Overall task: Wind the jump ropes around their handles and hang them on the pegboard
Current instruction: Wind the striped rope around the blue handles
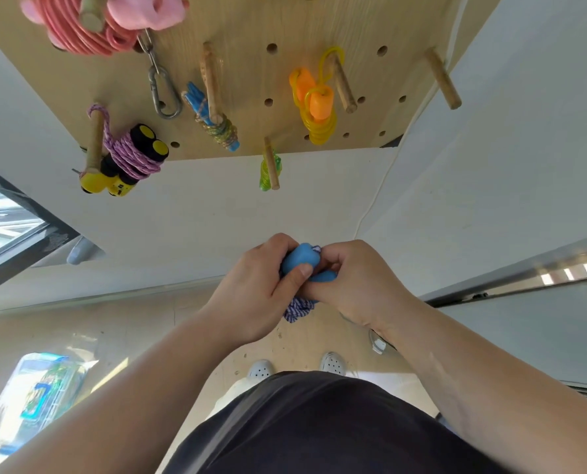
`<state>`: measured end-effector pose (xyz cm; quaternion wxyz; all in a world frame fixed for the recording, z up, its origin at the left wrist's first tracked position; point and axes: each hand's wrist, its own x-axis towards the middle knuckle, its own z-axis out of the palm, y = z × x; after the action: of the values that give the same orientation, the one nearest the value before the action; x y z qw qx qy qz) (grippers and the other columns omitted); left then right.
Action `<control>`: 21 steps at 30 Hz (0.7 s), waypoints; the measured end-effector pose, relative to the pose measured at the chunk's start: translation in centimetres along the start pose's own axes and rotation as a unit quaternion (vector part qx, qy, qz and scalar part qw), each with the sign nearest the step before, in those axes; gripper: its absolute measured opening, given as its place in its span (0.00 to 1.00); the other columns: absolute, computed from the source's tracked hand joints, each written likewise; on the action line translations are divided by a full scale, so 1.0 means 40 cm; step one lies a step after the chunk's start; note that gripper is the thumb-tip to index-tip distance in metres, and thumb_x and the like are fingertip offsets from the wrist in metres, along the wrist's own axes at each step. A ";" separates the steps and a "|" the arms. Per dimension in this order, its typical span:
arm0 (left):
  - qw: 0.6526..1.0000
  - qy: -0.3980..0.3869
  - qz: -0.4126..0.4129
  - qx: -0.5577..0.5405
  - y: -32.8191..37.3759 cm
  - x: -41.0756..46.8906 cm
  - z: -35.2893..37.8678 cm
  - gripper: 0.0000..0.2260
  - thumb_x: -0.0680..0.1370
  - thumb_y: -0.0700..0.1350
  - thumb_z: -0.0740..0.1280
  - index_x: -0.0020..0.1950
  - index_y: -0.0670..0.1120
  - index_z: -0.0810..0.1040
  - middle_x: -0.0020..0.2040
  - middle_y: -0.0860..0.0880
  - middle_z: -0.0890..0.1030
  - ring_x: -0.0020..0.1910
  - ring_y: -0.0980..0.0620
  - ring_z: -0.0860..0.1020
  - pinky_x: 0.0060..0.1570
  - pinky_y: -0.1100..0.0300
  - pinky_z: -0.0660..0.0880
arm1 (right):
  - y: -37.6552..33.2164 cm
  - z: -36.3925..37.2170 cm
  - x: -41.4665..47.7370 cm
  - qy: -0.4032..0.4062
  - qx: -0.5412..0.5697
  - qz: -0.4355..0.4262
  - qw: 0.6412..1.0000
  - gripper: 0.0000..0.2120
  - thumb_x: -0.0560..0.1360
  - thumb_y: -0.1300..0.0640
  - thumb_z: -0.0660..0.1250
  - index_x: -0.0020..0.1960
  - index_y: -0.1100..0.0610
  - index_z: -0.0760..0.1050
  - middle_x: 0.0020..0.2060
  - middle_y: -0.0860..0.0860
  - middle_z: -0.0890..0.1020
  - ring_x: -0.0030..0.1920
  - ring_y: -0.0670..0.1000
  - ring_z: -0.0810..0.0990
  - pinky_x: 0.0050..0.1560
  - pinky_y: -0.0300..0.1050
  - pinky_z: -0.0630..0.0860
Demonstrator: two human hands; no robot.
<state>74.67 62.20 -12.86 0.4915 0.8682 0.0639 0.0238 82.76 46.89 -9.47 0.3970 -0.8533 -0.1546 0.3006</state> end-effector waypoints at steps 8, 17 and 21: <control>0.968 0.049 -0.038 -0.245 0.028 0.049 -0.014 0.12 0.79 0.52 0.62 0.56 0.46 0.77 0.47 0.47 0.80 0.45 0.50 0.78 0.47 0.53 0.75 | -0.021 0.009 -0.016 0.119 0.131 -0.028 0.984 0.24 0.61 0.45 0.81 0.49 0.49 0.73 0.40 0.47 0.81 0.38 0.45 0.79 0.40 0.43 0.78; 0.790 0.004 -0.194 -0.582 0.067 0.072 0.003 0.26 0.78 0.56 0.60 0.64 0.35 0.76 0.44 0.37 0.81 0.37 0.44 0.79 0.37 0.51 0.79 | 0.012 -0.055 -0.039 0.054 0.213 -0.070 0.973 0.04 0.79 0.55 0.68 0.49 0.53 0.81 0.44 0.56 0.83 0.45 0.52 0.80 0.49 0.50 0.78; 0.762 -0.028 -0.230 -0.605 0.090 0.095 0.042 0.23 0.83 0.54 0.57 0.61 0.37 0.79 0.45 0.39 0.82 0.38 0.45 0.79 0.42 0.49 0.77 | 0.019 -0.078 -0.042 0.089 0.221 -0.090 0.967 0.03 0.78 0.60 0.70 0.48 0.59 0.78 0.43 0.57 0.83 0.45 0.55 0.81 0.48 0.51 0.79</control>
<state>78.92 59.45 -10.73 0.9070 0.3502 0.2199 -0.0803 83.48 43.73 -7.83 0.6135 -0.7500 -0.1247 0.2134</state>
